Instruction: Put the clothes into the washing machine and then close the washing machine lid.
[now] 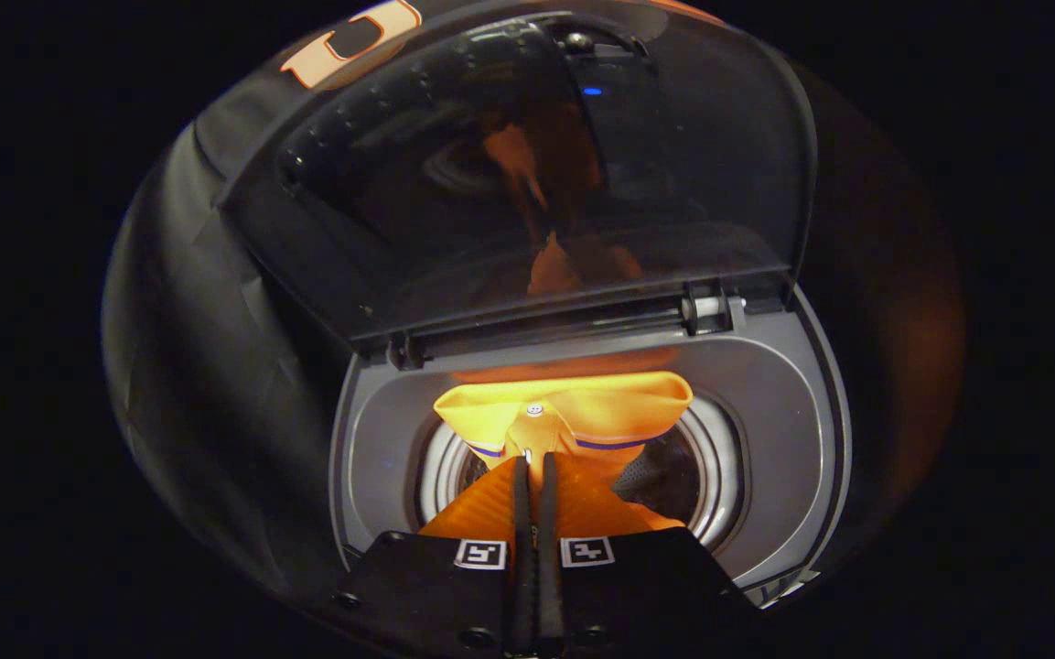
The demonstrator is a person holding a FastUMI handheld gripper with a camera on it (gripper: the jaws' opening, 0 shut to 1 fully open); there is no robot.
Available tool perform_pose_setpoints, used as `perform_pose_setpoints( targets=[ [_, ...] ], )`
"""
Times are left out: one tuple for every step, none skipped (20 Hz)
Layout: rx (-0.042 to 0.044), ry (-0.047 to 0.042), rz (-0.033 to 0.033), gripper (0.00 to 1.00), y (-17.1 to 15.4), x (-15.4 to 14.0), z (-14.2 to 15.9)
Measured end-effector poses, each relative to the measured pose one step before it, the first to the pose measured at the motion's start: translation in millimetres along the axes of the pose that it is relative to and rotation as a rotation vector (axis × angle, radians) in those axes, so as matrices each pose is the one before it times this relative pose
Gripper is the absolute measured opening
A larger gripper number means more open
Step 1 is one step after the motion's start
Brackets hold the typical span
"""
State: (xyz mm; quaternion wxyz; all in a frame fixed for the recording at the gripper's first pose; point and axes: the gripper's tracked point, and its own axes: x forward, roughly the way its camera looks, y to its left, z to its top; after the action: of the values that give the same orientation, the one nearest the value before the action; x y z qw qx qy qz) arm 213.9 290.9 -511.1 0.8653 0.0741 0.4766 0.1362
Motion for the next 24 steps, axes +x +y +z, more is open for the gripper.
perform_pose_setpoints(
  targets=[
    [0.00741, 0.00623, -0.00883, 0.08, -2.86, 6.01, -3.15],
    [0.00690, 0.00350, -0.00024, 0.08, -1.04, 4.12, -1.97],
    [-0.00311, 0.01090, -0.01189, 0.08, -3.35, 4.82, -2.63],
    [-0.00775, 0.01349, -0.01189, 0.08, -3.19, 7.50, -3.00],
    [-0.00853, 0.01292, -0.01279, 0.08, -2.62, 5.12, -3.01],
    [-0.00675, 0.01530, -0.01435, 0.08, -1.83, 4.58, -4.44],
    [-0.00297, 0.00943, -0.01546, 0.08, -2.82, 6.03, -3.00],
    [0.00211, 0.01087, -0.00233, 0.08, -1.40, 6.13, -2.18],
    [0.00602, 0.00351, -0.00302, 0.08, 0.36, 3.24, -3.10],
    [-0.00131, 0.00200, -0.01131, 0.08, -3.26, 2.33, 0.37],
    [-0.00665, 0.00384, -0.01202, 0.08, -3.85, 1.64, -2.02],
    [-0.00383, 0.00381, -0.00814, 0.08, -0.72, 2.26, -1.90],
    [-0.00293, 0.00980, -0.00324, 0.09, -1.68, 0.56, -1.84],
    [-0.00075, 0.00740, 0.00163, 0.09, -0.29, -0.31, -0.60],
    [0.00257, 0.00318, -0.00074, 0.09, 0.54, 1.33, -0.84],
    [0.00083, 0.00362, 0.00053, 0.08, -0.72, 1.16, -0.71],
    [0.00145, -0.00083, -0.00305, 0.08, 0.93, -0.05, -1.37],
    [-0.00481, -0.00189, 0.00045, 0.09, 0.06, -0.83, 0.16],
    [-0.00702, -0.00059, -0.00250, 0.11, -1.41, 1.99, -1.15],
    [-0.00784, 0.01111, -0.00469, 0.13, -1.57, 1.92, -3.27],
    [-0.00210, 0.00864, -0.00591, 0.16, -0.63, -1.16, -3.72],
    [0.00602, -0.01279, 0.01000, 0.17, 2.45, -3.67, 1.34],
    [0.00159, -0.02180, -0.00296, 0.23, 0.63, 0.31, 3.78],
    [-0.00700, -0.01639, -0.00650, 0.24, -1.98, -0.94, 5.42]
  ],
)
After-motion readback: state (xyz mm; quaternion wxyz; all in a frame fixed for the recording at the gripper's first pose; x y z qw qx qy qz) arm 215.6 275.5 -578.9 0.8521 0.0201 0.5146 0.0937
